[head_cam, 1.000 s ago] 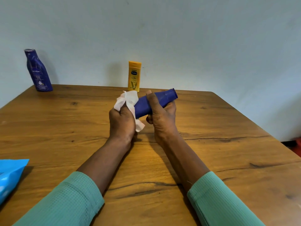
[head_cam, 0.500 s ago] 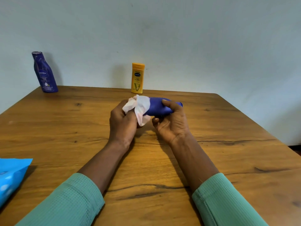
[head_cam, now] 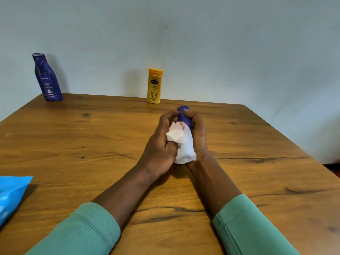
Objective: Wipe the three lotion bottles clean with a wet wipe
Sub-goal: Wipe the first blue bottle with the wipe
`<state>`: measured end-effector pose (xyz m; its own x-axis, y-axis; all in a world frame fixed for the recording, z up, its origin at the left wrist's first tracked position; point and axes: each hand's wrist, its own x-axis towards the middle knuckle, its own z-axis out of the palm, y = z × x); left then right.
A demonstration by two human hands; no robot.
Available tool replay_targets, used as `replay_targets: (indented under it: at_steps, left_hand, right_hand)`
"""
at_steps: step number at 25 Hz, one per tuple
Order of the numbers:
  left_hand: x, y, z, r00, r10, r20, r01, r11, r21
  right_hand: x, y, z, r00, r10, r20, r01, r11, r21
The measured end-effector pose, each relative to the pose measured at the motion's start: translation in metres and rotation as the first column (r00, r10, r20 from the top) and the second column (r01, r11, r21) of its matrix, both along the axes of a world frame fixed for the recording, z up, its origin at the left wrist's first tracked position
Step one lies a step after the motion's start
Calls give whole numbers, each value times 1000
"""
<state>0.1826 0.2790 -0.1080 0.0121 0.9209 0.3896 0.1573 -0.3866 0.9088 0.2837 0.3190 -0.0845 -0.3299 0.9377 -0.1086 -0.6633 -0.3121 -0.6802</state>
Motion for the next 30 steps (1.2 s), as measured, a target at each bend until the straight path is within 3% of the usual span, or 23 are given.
replay_targets:
  at_steps: [4,7,11,13,16,22,25,28,30]
  left_hand:
    - [-11,4,6,953,99,286,-100,995,-11]
    - [-21,9,9,915,178,362,-167,984,-61]
    - [-32,15,13,884,287,370,-272,958,-93]
    - [-34,16,14,885,338,320,-332,940,-74]
    - [-34,14,10,893,435,118,-442,896,42]
    - [-23,14,1,893,373,-253,-359,928,103]
    - [-21,13,1,908,287,-306,-279,958,72]
    - [-23,12,2,935,169,-312,-185,983,-20]
    - [-24,13,2,945,174,-277,-195,980,-48]
  right_hand:
    - [-11,-16,-1,979,125,164,-143,984,107]
    - [-16,-18,1,933,140,332,-207,962,175]
    - [-31,-17,-1,859,-32,511,-178,917,357]
    - [-31,-13,-2,846,-118,521,-116,912,394]
    - [-21,-9,-2,831,-136,539,-115,907,405]
    - [-9,2,-3,925,-88,369,38,989,141]
    - [-8,14,-9,926,-148,346,141,989,45]
    - [-6,15,-9,945,-178,274,165,984,68]
    - [-4,15,-7,942,-188,277,154,978,139]
